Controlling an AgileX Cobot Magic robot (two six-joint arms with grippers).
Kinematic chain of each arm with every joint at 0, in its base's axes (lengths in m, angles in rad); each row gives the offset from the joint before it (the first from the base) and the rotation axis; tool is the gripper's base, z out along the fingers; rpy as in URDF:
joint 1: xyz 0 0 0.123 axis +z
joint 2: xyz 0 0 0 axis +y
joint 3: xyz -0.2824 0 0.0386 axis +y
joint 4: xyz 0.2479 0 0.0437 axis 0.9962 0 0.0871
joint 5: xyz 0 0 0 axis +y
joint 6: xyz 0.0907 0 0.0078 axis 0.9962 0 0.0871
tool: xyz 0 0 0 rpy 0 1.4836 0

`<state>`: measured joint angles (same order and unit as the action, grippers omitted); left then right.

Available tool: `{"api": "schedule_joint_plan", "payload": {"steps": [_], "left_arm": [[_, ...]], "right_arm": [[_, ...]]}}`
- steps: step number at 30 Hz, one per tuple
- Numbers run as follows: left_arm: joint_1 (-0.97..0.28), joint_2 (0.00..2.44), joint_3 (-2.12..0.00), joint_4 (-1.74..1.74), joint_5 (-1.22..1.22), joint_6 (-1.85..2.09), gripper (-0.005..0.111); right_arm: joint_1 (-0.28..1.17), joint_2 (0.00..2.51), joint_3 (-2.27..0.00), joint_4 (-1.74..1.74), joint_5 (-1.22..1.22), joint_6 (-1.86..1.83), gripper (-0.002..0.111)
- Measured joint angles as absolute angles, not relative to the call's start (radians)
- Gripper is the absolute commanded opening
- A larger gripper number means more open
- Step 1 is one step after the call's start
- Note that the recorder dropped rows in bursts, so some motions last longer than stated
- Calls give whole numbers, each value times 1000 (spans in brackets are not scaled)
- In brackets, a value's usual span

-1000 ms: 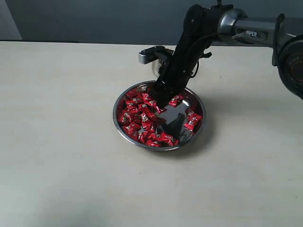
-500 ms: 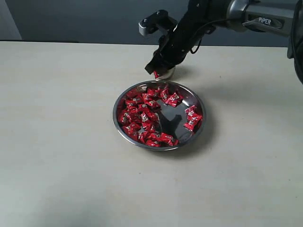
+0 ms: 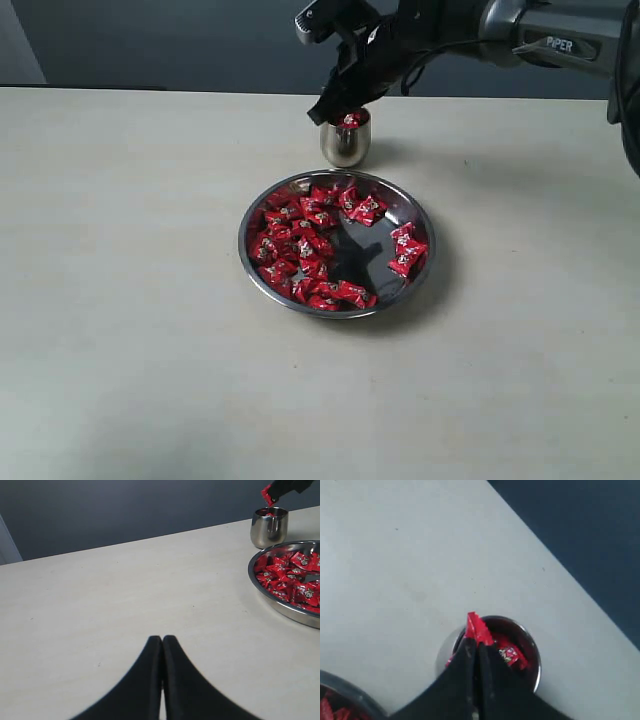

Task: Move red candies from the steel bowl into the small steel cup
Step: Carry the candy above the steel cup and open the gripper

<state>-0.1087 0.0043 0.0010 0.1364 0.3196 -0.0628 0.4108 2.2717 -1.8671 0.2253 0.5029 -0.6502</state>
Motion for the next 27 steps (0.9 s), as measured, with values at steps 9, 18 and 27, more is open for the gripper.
{"api": "schedule_joint_plan", "payload": {"steps": [9,18,27], "left_arm": [[-109,4,1,136,320,-63,0],[-109,4,1,136,320,-63,0],[-109,4,1,136,320,-63,0]], "right_arm": [[380,2268,-1867,224,422,-652,-1],[348,2270,-1867,282,422,-656,-1],[350,2294,-1867,301,424,-663,-1]]}}
